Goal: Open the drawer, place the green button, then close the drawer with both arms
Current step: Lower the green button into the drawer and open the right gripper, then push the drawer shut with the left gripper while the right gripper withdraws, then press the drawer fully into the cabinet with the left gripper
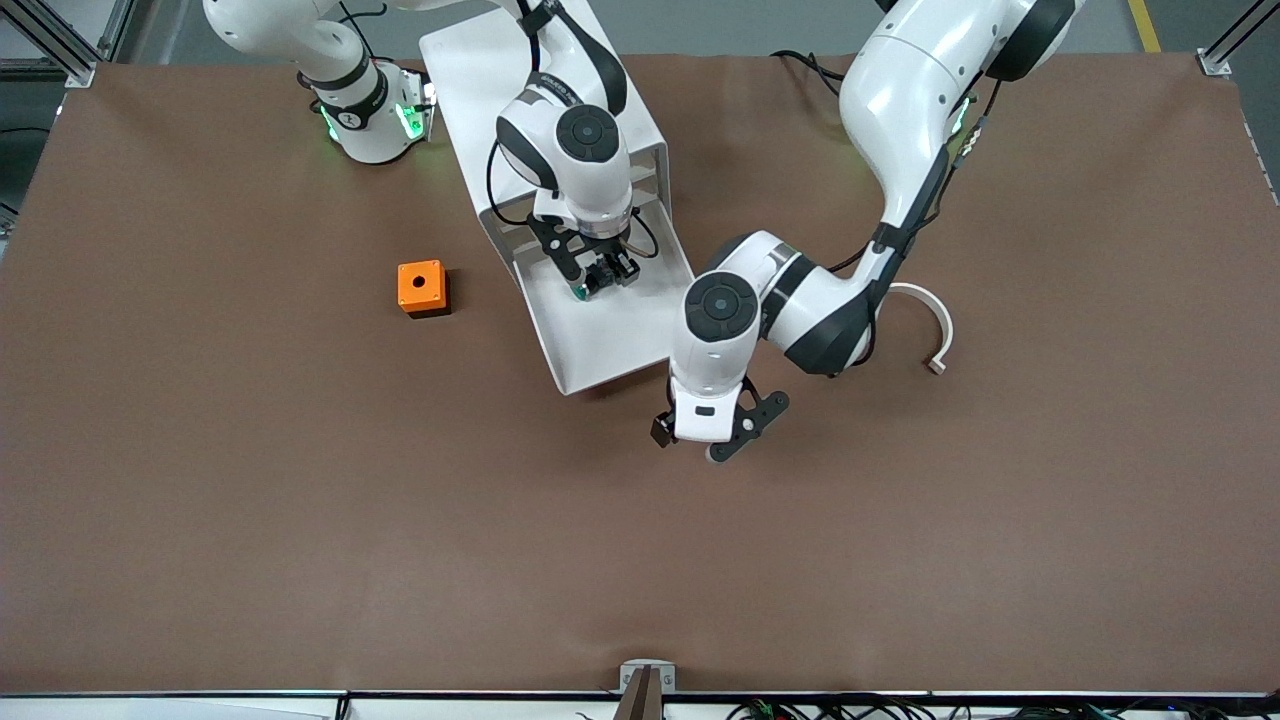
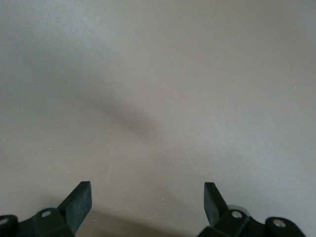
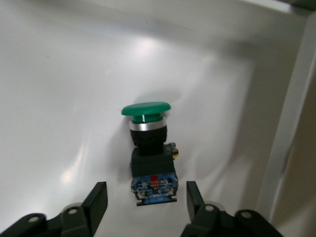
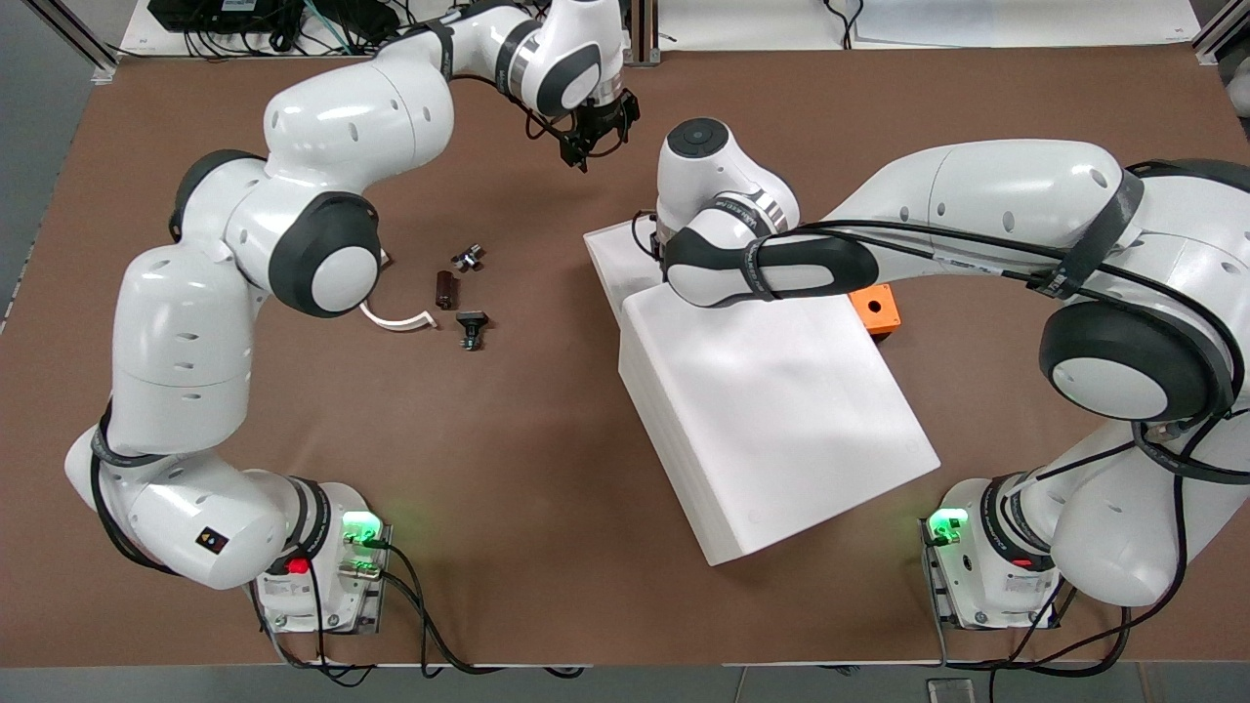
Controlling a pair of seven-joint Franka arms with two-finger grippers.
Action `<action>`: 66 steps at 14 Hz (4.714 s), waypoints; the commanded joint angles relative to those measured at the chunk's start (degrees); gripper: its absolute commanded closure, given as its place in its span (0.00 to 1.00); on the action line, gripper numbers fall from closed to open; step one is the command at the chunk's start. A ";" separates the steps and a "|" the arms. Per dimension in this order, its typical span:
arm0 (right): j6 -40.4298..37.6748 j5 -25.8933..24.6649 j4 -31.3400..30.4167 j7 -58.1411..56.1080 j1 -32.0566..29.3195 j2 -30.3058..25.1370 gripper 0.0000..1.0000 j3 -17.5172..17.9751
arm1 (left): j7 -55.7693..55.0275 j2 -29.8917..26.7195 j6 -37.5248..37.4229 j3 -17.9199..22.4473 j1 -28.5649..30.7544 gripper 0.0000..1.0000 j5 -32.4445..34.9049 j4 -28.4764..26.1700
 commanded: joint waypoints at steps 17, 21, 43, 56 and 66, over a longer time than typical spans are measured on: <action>-34.72 -2.05 20.91 -38.12 -22.31 -1.31 0.00 0.00 | -2.04 0.81 1.60 -0.01 -4.46 0.00 1.38 -2.44; -44.28 -2.05 26.18 -50.16 -29.43 -1.57 0.00 0.00 | -2.30 0.99 1.60 -0.01 -6.84 0.00 0.68 -4.56; -53.37 -6.27 30.06 -99.05 -49.84 -8.96 0.00 -0.09 | -2.22 2.57 1.60 -0.10 -14.04 0.00 -7.49 -5.62; -51.70 -5.57 29.62 -103.71 -53.44 -8.87 0.00 -0.09 | -1.95 2.66 1.60 -0.10 -20.38 0.00 -19.52 -6.05; -51.70 -5.57 29.62 -105.12 -54.14 -8.95 0.00 -0.09 | -1.95 1.61 1.60 0.08 -18.89 0.00 -20.59 -5.79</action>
